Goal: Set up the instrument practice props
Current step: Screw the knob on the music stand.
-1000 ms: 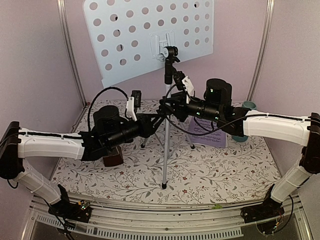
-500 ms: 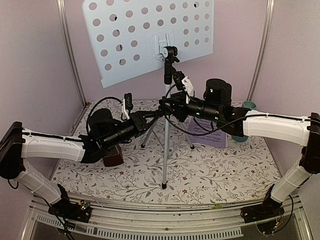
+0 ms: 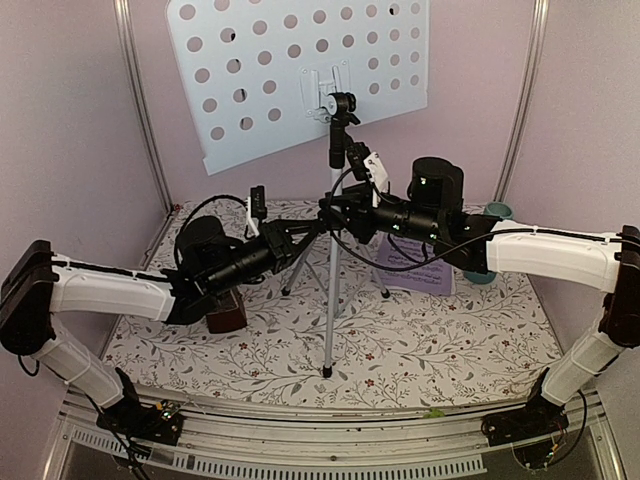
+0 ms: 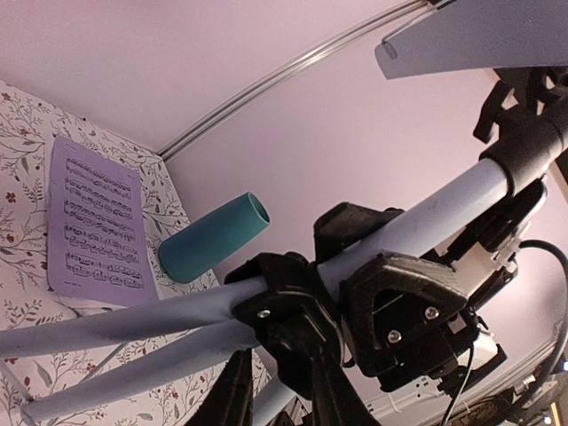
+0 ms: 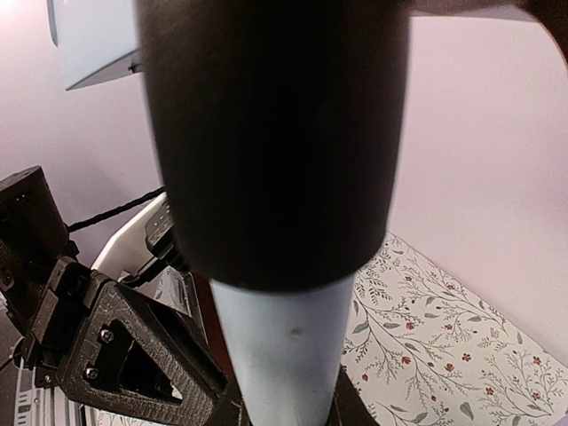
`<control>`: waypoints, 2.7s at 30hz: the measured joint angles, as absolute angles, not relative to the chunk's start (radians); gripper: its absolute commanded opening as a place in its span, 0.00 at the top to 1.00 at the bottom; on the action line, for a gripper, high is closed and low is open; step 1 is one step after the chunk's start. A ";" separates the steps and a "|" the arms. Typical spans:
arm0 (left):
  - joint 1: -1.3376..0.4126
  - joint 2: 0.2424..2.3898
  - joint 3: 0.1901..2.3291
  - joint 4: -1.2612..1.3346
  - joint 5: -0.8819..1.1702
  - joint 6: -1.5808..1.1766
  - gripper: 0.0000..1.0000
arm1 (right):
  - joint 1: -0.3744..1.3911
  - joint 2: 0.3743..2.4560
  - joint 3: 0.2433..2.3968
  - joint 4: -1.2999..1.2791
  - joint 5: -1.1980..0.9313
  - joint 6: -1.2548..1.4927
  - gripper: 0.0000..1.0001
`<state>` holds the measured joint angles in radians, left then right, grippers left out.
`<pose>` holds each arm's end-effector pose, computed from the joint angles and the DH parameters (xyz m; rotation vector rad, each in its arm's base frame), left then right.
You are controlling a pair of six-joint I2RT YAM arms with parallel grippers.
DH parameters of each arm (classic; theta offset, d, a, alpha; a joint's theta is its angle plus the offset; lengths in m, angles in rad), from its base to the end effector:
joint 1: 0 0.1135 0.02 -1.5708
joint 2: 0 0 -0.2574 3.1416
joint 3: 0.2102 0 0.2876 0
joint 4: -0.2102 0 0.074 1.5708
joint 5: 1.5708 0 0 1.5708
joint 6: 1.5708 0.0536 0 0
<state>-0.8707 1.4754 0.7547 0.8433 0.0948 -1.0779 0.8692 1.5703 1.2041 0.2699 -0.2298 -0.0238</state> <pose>0.2363 -0.2884 0.2448 -0.0840 1.6787 -1.6149 0.2679 0.3360 0.3141 -0.9070 1.4763 0.8233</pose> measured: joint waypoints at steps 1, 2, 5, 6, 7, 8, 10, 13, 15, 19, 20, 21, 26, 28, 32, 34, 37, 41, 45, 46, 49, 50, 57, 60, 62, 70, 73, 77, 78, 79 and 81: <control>-0.870 1.476 0.756 0.842 0.098 -1.078 0.76 | 0.869 1.570 1.204 0.270 -0.230 -0.024 1.00; -0.869 1.477 0.758 0.841 0.101 -1.077 0.76 | 0.869 1.570 1.204 0.270 -0.230 -0.024 1.00; -0.869 1.488 0.775 0.834 0.110 -1.077 0.76 | 0.870 1.570 1.204 0.271 -0.232 -0.024 1.00; -0.869 1.490 0.777 0.833 0.112 -1.076 0.76 | 0.870 1.570 1.204 0.271 -0.232 -0.024 1.00; -0.868 1.491 0.780 0.832 0.115 -1.075 0.76 | 0.870 1.570 1.204 0.271 -0.232 -0.024 1.00; -0.868 1.493 0.783 0.829 0.117 -1.073 0.77 | 0.870 1.570 1.204 0.271 -0.232 -0.024 1.00; -0.868 1.493 0.788 0.821 0.120 -1.067 0.80 | 0.870 1.570 1.204 0.271 -0.232 -0.024 1.00; -0.867 1.493 0.794 0.816 0.121 -1.056 0.91 | 0.870 1.570 1.204 0.271 -0.232 -0.024 1.00; -0.867 1.489 0.796 0.805 0.123 -1.057 0.95 | 0.870 1.570 1.204 0.271 -0.231 -0.024 1.00; -0.867 1.481 0.805 0.771 0.125 -1.037 1.00 | 0.870 1.570 1.204 0.271 -0.230 -0.024 1.00; -0.867 1.478 0.810 0.758 0.125 -1.022 1.00 | 0.870 1.570 1.204 0.271 -0.230 -0.024 1.00; -0.867 1.474 0.814 0.742 0.125 -0.999 1.00 | 0.870 1.570 1.204 0.271 -0.230 -0.024 1.00; -0.891 1.457 0.821 0.697 0.093 -0.804 1.00 | 0.870 1.571 1.204 0.271 -0.231 -0.024 1.00; -0.907 1.453 0.821 0.689 0.059 -0.707 1.00 | 0.870 1.572 1.205 0.271 -0.234 -0.024 1.00; -0.943 1.453 0.821 0.686 -0.025 -0.484 1.00 | 0.870 1.572 1.206 0.270 -0.235 -0.024 1.00; -0.960 1.455 0.821 0.687 -0.067 -0.356 1.00 | 0.870 1.572 1.209 0.264 -0.237 -0.024 1.00; -0.986 1.465 0.821 0.702 -0.134 -0.181 1.00 | 0.868 1.573 1.217 0.249 -0.237 -0.025 1.00; -1.010 1.479 0.821 0.726 -0.205 -0.004 1.00 | 0.867 1.573 1.224 0.236 -0.236 -0.025 1.00; -1.026 1.493 0.822 0.747 -0.253 0.160 1.00 | 0.865 1.575 1.229 0.227 -0.234 -0.025 1.00; -1.028 1.494 0.822 0.750 -0.262 0.204 1.00 | 0.865 1.575 1.231 0.224 -0.234 -0.025 1.00; -1.034 1.504 0.826 0.758 -0.282 0.314 1.00 | 0.863 1.576 1.232 0.223 -0.233 -0.025 1.00; -1.036 1.509 0.829 0.762 -0.289 0.349 1.00 | 0.862 1.576 1.232 0.223 -0.231 -0.024 1.00; -1.045 1.521 0.830 0.785 -0.329 0.532 1.00 | 0.862 1.580 1.235 0.224 -0.225 -0.024 1.00; -1.048 1.523 0.830 0.789 -0.339 0.578 1.00 | 0.862 1.582 1.236 0.224 -0.226 -0.024 1.00; -1.049 1.523 0.830 0.791 -0.344 0.588 0.90 | 0.862 1.583 1.236 0.225 -0.226 -0.024 1.00; -1.048 1.502 0.796 0.720 -0.328 0.495 0.54 | 0.865 1.589 1.241 0.230 -0.244 -0.027 1.00; -1.046 1.489 0.761 0.691 -0.319 0.407 0.52 | 0.868 1.599 1.250 0.234 -0.250 -0.027 1.00; -1.044 1.471 0.745 0.673 -0.304 0.295 0.48 | 0.870 1.600 1.251 0.234 -0.250 -0.030 1.00; -1.043 1.464 0.743 0.673 -0.300 0.268 0.48 | 0.870 1.600 1.251 0.233 -0.250 -0.030 1.00; -1.040 1.458 0.740 0.673 -0.296 0.239 0.47 | 0.870 1.600 1.251 0.234 -0.250 -0.030 1.00; -1.032 1.442 0.736 0.674 -0.276 0.179 0.46 | 0.870 1.601 1.252 0.234 -0.250 -0.030 1.00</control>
